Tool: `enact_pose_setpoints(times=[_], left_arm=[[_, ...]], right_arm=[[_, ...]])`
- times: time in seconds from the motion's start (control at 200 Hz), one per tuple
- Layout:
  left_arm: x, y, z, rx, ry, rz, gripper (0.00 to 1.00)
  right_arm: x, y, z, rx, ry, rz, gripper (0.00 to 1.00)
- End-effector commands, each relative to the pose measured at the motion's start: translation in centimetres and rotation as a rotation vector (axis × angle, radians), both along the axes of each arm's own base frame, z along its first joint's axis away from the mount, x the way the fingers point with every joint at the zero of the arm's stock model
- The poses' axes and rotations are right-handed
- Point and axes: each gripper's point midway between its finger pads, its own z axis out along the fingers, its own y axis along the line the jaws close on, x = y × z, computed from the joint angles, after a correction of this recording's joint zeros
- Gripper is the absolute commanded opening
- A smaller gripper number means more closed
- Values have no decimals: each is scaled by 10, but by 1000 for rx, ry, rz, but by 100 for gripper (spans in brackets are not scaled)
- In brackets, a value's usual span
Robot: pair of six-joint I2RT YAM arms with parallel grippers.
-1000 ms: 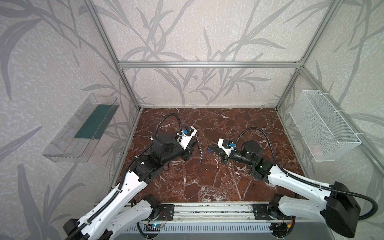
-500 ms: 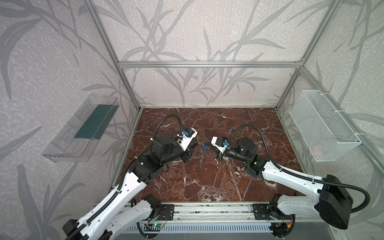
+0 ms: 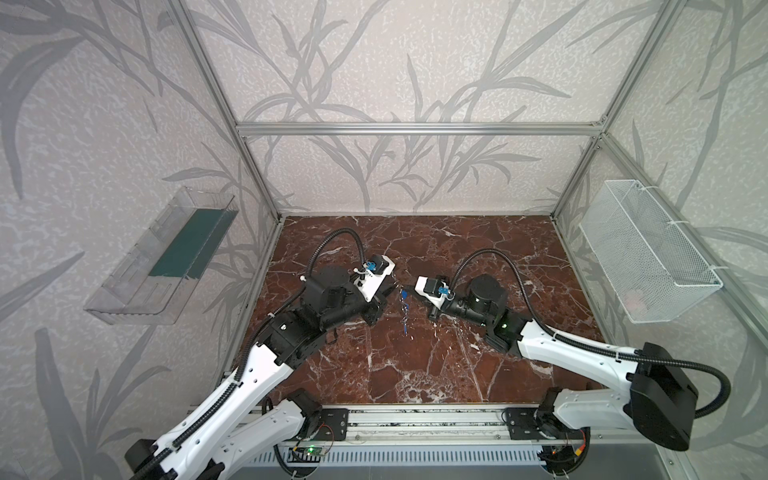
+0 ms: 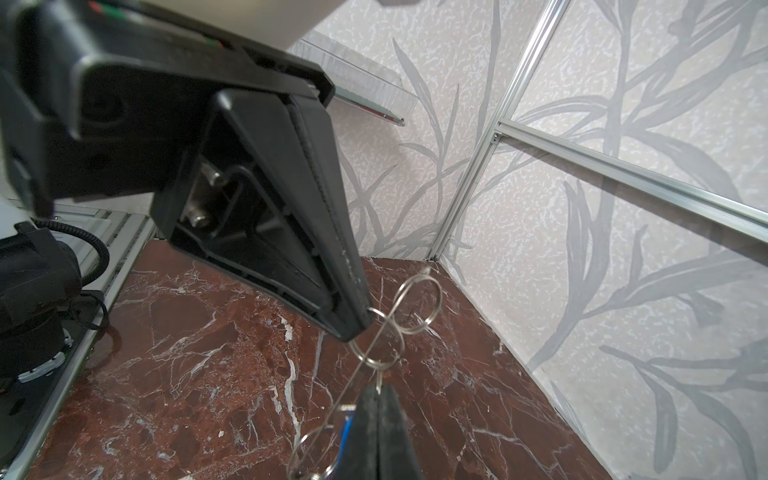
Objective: Put the keys on the keyring
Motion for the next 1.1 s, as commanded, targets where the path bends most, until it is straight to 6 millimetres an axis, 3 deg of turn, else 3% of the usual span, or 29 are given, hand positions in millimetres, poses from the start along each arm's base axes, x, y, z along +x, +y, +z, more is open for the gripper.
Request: enact_pose_setpoints(times=[0.0,1.095], left_arm=[[-3,-2,9,-10,-31,-22,0],[6,5,10,-3,-32,42,0]], right_arm=[[0,-1,27,65,-71,-16,0],[-8,-2,21,52,-109,-26,0]])
